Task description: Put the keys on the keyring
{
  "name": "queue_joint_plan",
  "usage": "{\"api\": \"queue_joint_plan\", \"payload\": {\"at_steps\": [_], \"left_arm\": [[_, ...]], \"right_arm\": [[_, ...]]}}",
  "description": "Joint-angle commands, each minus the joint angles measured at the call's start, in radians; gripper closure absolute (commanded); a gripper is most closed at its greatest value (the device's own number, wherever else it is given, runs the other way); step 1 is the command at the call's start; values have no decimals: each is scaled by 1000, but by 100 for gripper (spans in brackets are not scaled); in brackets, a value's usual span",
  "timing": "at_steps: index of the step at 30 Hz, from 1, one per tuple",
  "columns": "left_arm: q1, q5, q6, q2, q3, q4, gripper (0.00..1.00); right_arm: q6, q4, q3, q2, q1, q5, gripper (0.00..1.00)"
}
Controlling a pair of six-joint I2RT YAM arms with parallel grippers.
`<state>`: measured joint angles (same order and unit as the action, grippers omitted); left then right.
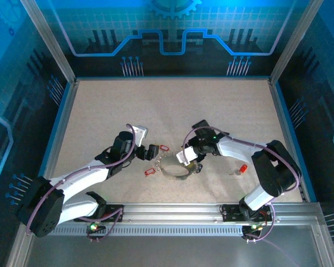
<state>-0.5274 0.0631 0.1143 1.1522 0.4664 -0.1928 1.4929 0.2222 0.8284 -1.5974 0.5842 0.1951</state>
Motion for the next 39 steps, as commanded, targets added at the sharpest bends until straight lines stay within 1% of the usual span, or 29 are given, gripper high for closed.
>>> {"api": "queue_joint_plan", "payload": {"at_steps": [1, 4, 7, 10, 13, 16, 21, 23, 26, 31, 34, 36, 38, 39], "left_arm": [[4, -17, 0, 3, 2, -28, 1], [3, -18, -1, -2, -1, -30, 1], [3, -17, -1, -6, -5, -34, 1], [4, -18, 0, -8, -7, -34, 1], [3, -18, -1, -8, -9, -36, 1], [3, -17, 1, -8, -9, -39, 1], [4, -20, 2, -14, -13, -41, 1], [3, -21, 1, -23, -20, -45, 1], [4, -23, 1, -41, -33, -53, 2], [3, -13, 3, -81, -64, -72, 2], [4, -10, 5, -94, -74, -79, 1], [6, -11, 6, -93, -71, -76, 2], [13, -15, 11, -93, -52, -47, 2], [20, -17, 31, -94, -12, 36, 3]], "right_arm": [[107, -84, 6, -37, 19, -86, 65], [118, -76, 15, -34, 14, -83, 66], [136, -13, 28, -5, 8, -75, 66], [130, 1, 12, 55, -14, -26, 64], [128, -73, -32, 85, -28, -27, 64], [113, -126, -30, 56, -24, -57, 66], [89, -118, 45, -49, -33, -77, 68], [97, -168, 44, -86, -38, -82, 70], [129, -241, 28, -124, -42, -86, 69], [173, -214, 9, -114, -45, -31, 67], [195, -157, -11, -75, -44, 40, 62], [198, -117, -15, -55, -45, 81, 61], [184, -83, -8, -45, -45, 96, 61], [178, -75, -10, -41, -45, 102, 61]]}}
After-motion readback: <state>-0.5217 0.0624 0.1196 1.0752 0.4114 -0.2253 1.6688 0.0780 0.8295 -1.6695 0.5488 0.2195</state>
